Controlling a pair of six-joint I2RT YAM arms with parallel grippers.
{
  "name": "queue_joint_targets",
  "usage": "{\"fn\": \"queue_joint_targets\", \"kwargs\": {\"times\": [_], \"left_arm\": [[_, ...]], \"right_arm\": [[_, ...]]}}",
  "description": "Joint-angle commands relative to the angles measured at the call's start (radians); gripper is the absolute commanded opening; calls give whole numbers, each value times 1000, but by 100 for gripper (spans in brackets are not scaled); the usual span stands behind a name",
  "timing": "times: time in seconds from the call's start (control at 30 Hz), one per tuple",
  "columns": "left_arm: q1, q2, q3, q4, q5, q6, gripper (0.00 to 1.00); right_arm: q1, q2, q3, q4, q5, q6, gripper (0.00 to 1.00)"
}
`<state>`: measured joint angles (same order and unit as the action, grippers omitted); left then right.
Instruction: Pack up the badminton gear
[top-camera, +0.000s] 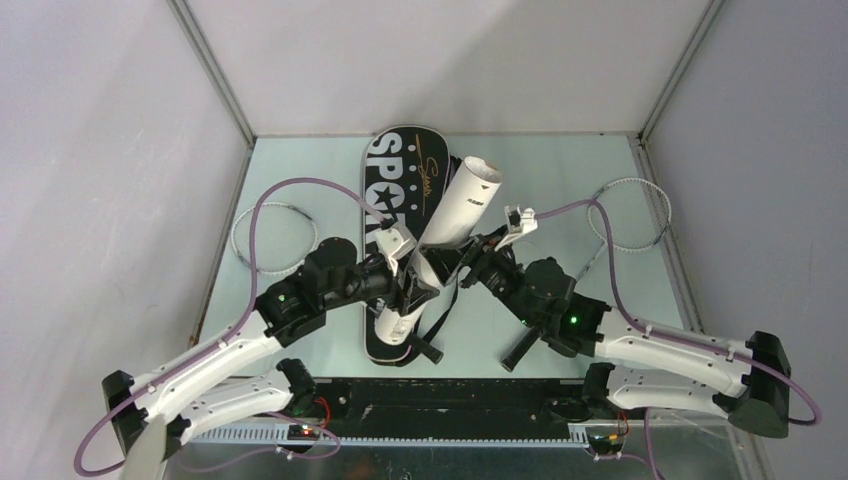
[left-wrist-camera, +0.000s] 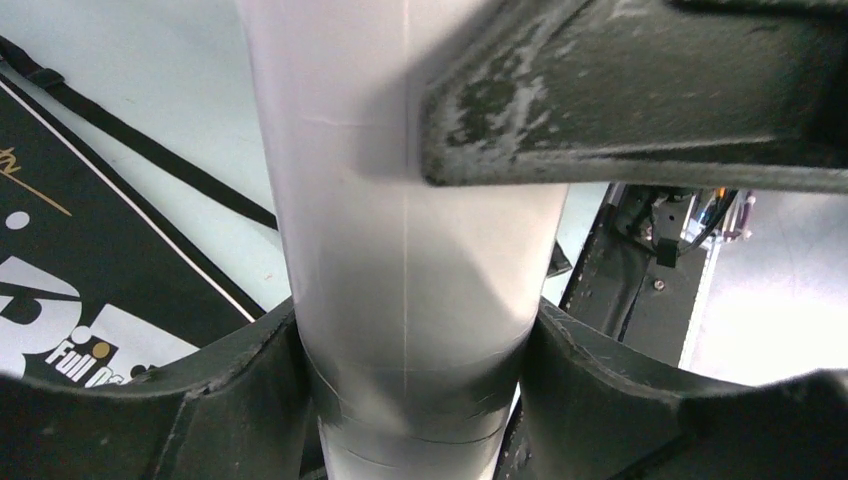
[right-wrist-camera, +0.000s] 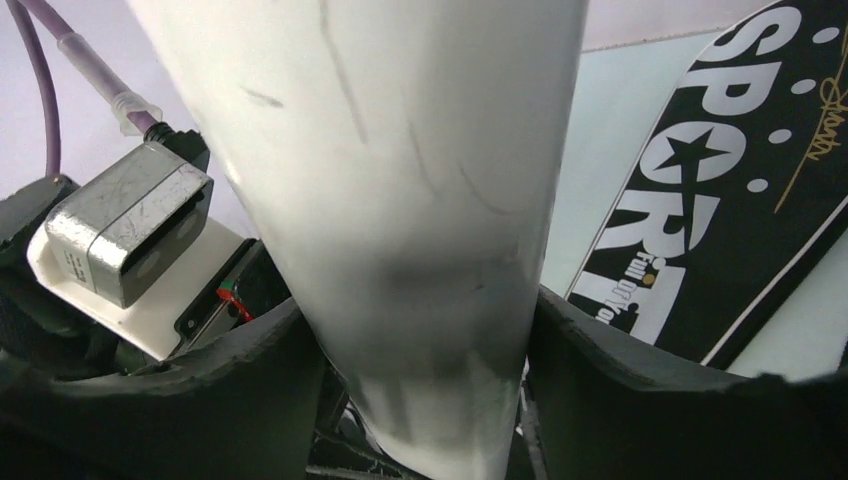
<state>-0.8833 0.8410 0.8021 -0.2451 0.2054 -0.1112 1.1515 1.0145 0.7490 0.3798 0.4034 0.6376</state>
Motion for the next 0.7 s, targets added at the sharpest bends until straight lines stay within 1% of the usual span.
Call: {"fn": "queue_joint_targets", "kwargs": {"times": [0.0,0.03,0.1,0.2,0.27,0.37,0.43,0.47,0.53,0.6,0.67], "left_arm": [[3,7,57,36,19,21,48],[2,7,57,36,14,18,46],[3,1,55,33,7,12,44],[3,-17,50,29,-15,8,42],[3,-32,49,22,-37,12,41],[3,-57,57,-13,-89,27,40],[3,-74,75,-64,-150,44,40],[3,-81,80,-102,-209,57,40],[3,-108,89,-147,-295,74,40],[3,-140,92,-181,-345,100,40],[3,-173,88,-207,-359,139,40]], "right_arm": [[-13,-84,-24,-35,-42,7,73],[-15,-109,-38,-45,-42,1,76],[-19,-146,-57,-67,-38,-6,79],[-31,-196,-80,-123,-29,-20,86],[-39,-232,-95,-166,-31,-42,88],[-43,-286,-110,-263,9,-59,87],[-50,-314,-115,-378,74,-17,85],[-53,-321,-121,-457,95,33,84],[-66,-342,-139,-549,134,97,82],[-88,-351,-159,-601,152,137,80],[-127,-349,-176,-628,156,155,76]]}}
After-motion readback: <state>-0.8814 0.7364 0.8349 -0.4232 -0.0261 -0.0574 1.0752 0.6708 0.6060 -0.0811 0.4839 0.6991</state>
